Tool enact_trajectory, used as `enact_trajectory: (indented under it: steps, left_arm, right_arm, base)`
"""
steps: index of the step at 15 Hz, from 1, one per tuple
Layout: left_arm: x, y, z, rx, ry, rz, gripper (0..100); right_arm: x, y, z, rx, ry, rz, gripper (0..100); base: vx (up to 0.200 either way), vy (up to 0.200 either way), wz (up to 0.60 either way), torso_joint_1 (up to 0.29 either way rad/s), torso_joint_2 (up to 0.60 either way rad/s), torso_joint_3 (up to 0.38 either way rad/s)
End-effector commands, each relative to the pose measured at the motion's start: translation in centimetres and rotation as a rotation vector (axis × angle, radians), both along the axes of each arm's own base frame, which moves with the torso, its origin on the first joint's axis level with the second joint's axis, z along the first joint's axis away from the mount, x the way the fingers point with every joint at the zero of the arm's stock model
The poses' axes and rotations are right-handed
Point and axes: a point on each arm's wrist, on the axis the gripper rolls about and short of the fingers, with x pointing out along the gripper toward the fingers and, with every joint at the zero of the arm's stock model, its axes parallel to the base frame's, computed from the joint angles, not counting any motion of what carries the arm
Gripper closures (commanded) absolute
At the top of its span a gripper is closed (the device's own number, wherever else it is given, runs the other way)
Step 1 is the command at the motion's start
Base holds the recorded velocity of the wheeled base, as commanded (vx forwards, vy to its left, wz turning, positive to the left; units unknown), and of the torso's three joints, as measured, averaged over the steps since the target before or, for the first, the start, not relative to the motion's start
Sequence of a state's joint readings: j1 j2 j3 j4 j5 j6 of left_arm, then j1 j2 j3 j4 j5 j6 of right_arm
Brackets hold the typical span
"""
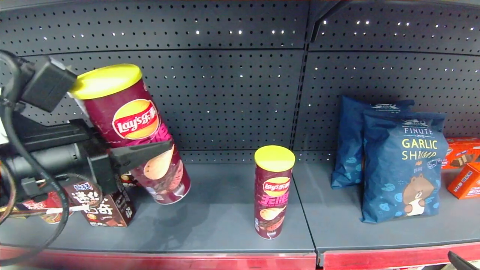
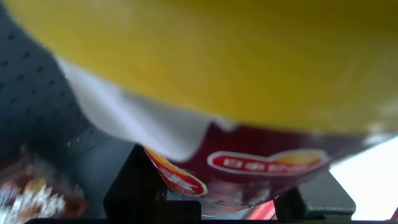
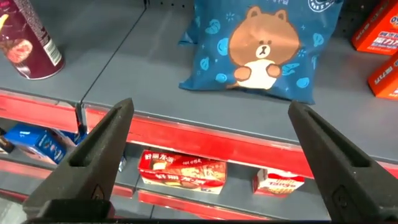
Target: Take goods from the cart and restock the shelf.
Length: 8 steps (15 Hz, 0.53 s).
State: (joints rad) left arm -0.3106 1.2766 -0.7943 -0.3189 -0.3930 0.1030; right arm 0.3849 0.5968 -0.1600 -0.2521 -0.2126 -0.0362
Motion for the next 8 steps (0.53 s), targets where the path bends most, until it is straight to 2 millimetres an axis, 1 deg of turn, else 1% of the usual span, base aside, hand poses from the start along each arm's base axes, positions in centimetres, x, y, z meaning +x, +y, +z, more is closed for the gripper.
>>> enact_trajectory:
  steps: [1, 2, 3, 5, 7, 8]
  left_arm:
    - [3.3, -1.5, -0.7, 0.009, 0.056, -0.039, 100]
    - [3.5, -1.6, -0.8, 0.009, 0.064, -0.048, 100]
    - [4.9, -2.1, -1.4, 0.013, 0.091, -0.082, 100]
    - [6.7, -2.7, -1.8, 0.013, 0.098, -0.094, 100]
    - [8.7, -3.3, -1.7, -0.001, 0.068, -0.093, 100]
    - [9.3, -3.5, -1.9, 0.001, 0.073, -0.096, 100]
  right_arm:
    - [0.0, 0.0, -0.1, 0.014, 0.006, -0.002, 0]
    - [0.0, 0.0, -0.1, 0.018, 0.005, -0.002, 0]
    - [0.0, 0.0, 0.0, 0.022, 0.003, -0.011, 0]
    - [0.0, 0.0, 0.1, 0.024, -0.001, -0.012, 0]
    - [0.0, 0.0, 0.2, 0.024, -0.003, -0.014, 0]
    - [0.0, 0.0, 0.2, 0.024, -0.001, -0.014, 0]
  base:
    - [0.0, 0.0, 0.0, 0.0, 0.0, 0.0]
    - [0.0, 0.0, 0.0, 0.0, 0.0, 0.0]
    - [0.0, 0.0, 0.0, 0.0, 0.0, 0.0]
    - [0.0, 0.0, 0.0, 0.0, 0.0, 0.0]
    - [0.0, 0.0, 0.0, 0.0, 0.0, 0.0]
    - [0.0, 0.0, 0.0, 0.0, 0.0, 0.0]
